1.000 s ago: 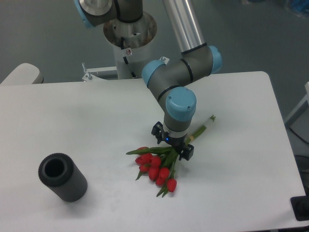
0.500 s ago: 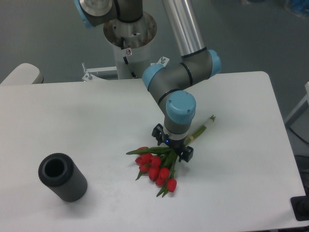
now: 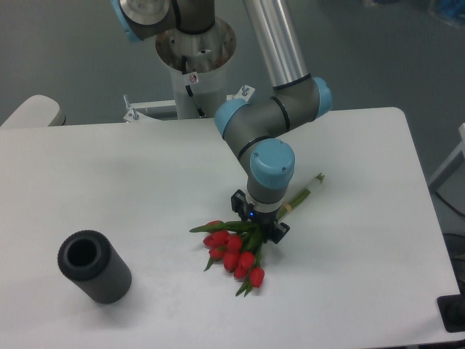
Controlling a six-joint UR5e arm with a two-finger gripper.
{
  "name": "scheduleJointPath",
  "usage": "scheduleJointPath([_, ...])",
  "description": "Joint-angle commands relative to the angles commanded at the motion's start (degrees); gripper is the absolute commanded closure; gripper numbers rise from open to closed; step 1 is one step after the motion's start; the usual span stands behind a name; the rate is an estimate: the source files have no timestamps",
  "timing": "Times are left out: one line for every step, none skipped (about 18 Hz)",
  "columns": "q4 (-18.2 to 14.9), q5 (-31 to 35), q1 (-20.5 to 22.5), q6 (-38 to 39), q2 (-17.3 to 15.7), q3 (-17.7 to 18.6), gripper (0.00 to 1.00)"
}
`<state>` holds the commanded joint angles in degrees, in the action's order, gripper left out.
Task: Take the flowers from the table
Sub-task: 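Lower the gripper onto the tulip stems and close it, then lift the grasped tulips up and swing them toward the black tube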
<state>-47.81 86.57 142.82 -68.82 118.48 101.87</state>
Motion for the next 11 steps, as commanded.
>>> scheduleJointPath([0.0, -0.2, 0.0, -0.1, 0.0, -0.4, 0.63])
scheduleJointPath([0.0, -0.2, 0.0, -0.1, 0.0, -0.6, 0.63])
scheduleJointPath([-0.1, -0.4, 0.0, -0.1, -0.1, -1.0, 0.63])
scheduleJointPath([-0.1, -1.0, 0.0, -0.1, -0.2, -1.3, 0.63])
scheduleJointPath([-0.1, -1.3, 0.0, -0.1, -0.3, -1.5, 0.63])
scheduleJointPath([-0.2, -1.4, 0.0, -0.2, -0.7, -1.9, 0.63])
scheduleJointPath([-0.5, -1.6, 0.0, -0.2, -1.3, -2.6, 0.63])
scheduleJointPath([-1.1, -2.1, -0.2, -0.2, -2.5, -3.9, 0.63])
scheduleJointPath([-1.2, -4.2, -0.5, -0.1, -3.7, -4.8, 0.63])
scheduleJointPath([-1.5, -7.4, -1.0, 0.3, -4.9, -6.0, 0.63])
scheduleJointPath([-2.0, -10.9, -1.1, 0.7, -5.9, -7.3, 0.63])
